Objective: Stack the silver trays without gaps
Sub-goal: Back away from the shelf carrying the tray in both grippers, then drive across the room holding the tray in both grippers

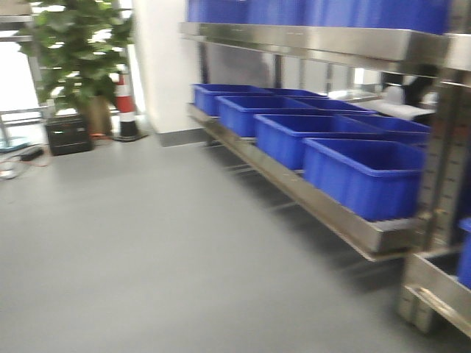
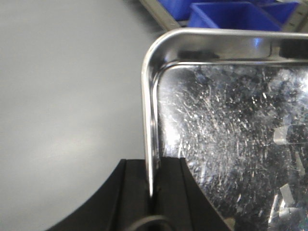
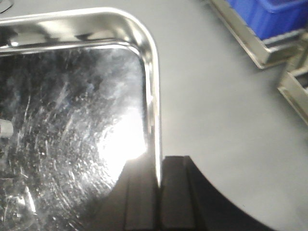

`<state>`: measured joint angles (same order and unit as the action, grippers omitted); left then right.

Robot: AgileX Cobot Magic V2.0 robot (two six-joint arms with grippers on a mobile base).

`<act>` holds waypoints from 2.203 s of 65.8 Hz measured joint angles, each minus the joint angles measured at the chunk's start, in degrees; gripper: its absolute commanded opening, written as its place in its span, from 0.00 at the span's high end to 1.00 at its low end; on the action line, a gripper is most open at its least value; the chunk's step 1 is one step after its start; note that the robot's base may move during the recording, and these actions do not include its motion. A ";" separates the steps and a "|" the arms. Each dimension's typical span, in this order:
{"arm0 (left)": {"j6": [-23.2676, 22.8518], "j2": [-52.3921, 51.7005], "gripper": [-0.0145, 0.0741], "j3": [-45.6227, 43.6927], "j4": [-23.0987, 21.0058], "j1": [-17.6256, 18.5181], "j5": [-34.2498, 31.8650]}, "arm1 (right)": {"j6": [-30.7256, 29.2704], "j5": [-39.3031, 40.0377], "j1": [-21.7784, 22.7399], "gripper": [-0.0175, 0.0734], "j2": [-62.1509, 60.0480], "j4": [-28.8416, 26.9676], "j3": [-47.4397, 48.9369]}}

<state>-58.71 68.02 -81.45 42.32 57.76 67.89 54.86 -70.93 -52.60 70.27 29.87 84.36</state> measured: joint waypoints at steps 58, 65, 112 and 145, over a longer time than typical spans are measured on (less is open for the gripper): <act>0.00 0.00 0.86 0.00 0.13 0.00 0.09 | 0.00 0.12 0.00 0.89 0.00 0.00 0.00; 0.00 0.00 0.86 0.00 0.13 0.00 0.09 | 0.00 0.22 0.00 0.89 0.00 0.00 0.00; 0.00 0.00 0.86 -0.04 0.13 0.00 0.09 | 0.00 0.22 0.00 0.89 0.00 0.00 0.00; 0.10 0.00 0.86 -0.04 0.13 0.00 0.09 | 0.00 0.22 0.00 0.89 0.00 0.00 0.00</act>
<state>-58.61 68.02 -81.49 42.45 57.76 67.98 54.86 -70.71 -52.60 70.27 29.87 84.36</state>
